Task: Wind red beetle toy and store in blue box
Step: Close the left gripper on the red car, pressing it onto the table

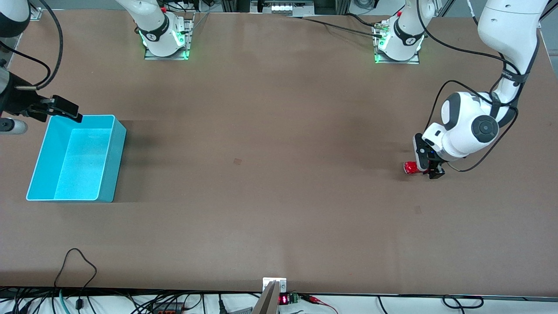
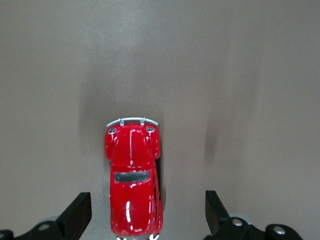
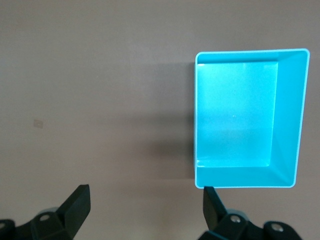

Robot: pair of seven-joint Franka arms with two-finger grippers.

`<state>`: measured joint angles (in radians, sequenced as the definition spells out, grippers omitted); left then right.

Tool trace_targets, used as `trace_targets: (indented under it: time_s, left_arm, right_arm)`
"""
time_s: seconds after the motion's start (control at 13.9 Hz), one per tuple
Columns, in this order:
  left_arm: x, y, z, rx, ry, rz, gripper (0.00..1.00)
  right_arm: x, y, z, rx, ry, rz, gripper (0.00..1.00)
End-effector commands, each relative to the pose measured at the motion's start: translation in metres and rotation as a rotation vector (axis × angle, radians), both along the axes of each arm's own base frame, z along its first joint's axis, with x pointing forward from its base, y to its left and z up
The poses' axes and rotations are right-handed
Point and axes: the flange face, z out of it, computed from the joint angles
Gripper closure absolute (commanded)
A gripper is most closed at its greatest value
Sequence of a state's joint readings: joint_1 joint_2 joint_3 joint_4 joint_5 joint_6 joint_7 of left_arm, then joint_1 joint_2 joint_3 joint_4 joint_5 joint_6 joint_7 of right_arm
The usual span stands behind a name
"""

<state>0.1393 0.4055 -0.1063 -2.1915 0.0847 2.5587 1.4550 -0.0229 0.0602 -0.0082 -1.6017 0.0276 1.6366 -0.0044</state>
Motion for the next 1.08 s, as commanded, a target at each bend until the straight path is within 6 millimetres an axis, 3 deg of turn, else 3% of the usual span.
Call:
trace_targets:
  time_s: [0.0,0.14,0.43,0.72,1.01]
  left_arm:
    - [-0.005,-0.001,0.001,0.001,-0.035,-0.051,0.0]
    - [-0.006,-0.002,-0.006,-0.003,-0.052,-0.056,0.0]
    - [-0.007,0.005,-0.008,-0.003,-0.057,-0.044,0.12]
    - [-0.007,0.004,-0.008,-0.004,-0.057,-0.045,0.16]
    - [-0.007,0.005,-0.009,-0.003,-0.055,-0.044,0.41]
  right_arm:
    - [0.0,-0.018,0.036,-0.016,-0.058,-0.038,0.0]
    - [-0.001,-0.025,0.049,-0.02,-0.083,-0.044,0.0]
    - [0.0,-0.022,0.049,-0.021,-0.084,-0.038,0.0]
    - [-0.001,-0.021,0.049,-0.022,-0.081,-0.04,0.0]
    - [-0.001,-0.022,0.047,-0.022,-0.073,-0.038,0.0]
